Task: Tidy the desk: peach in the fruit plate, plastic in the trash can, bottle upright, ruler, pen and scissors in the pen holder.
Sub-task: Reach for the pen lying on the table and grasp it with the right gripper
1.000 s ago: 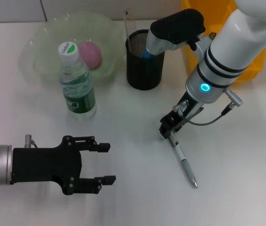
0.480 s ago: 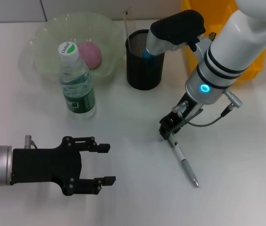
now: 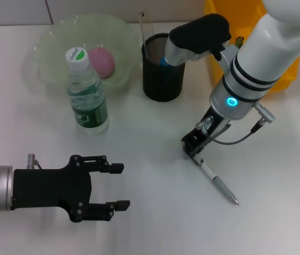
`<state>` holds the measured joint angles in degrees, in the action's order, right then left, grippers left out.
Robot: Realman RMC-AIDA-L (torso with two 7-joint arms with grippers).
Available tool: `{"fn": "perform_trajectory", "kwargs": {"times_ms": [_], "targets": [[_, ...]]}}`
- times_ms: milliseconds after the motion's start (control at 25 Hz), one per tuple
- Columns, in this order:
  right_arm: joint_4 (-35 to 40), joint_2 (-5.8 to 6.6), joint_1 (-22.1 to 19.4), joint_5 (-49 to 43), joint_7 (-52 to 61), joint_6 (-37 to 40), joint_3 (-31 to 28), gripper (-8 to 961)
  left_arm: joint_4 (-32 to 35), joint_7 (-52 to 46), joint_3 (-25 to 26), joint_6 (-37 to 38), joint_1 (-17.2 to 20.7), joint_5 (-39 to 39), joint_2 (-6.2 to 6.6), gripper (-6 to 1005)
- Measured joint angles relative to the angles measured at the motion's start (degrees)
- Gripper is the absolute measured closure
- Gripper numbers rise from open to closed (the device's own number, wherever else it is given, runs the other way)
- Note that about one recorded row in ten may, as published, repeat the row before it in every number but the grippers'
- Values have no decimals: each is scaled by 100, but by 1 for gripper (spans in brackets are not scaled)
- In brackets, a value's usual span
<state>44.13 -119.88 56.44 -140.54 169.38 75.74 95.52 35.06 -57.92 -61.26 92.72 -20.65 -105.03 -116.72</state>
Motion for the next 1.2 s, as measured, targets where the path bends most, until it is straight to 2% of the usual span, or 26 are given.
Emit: {"fn": "perform_trajectory", "kwargs": {"times_ms": [160, 400, 720, 920, 1200], "targets": [[124, 3, -67, -3, -7, 20, 27, 852, 1, 1, 0, 12, 6, 0, 0, 274], [695, 49, -321, -99, -17, 199, -31, 859, 34, -2, 7, 20, 55, 0, 0, 273], [1430, 58, -633, -316, -33, 514, -236, 954, 53, -32, 9, 36, 76, 4, 0, 273], [1461, 17, -635, -389, -11, 710, -201, 948, 54, -55, 9, 38, 38, 5, 0, 273], [1449, 2, -725, -377, -2, 726, -181, 753, 54, -59, 9, 38, 30, 3, 0, 273]]}}
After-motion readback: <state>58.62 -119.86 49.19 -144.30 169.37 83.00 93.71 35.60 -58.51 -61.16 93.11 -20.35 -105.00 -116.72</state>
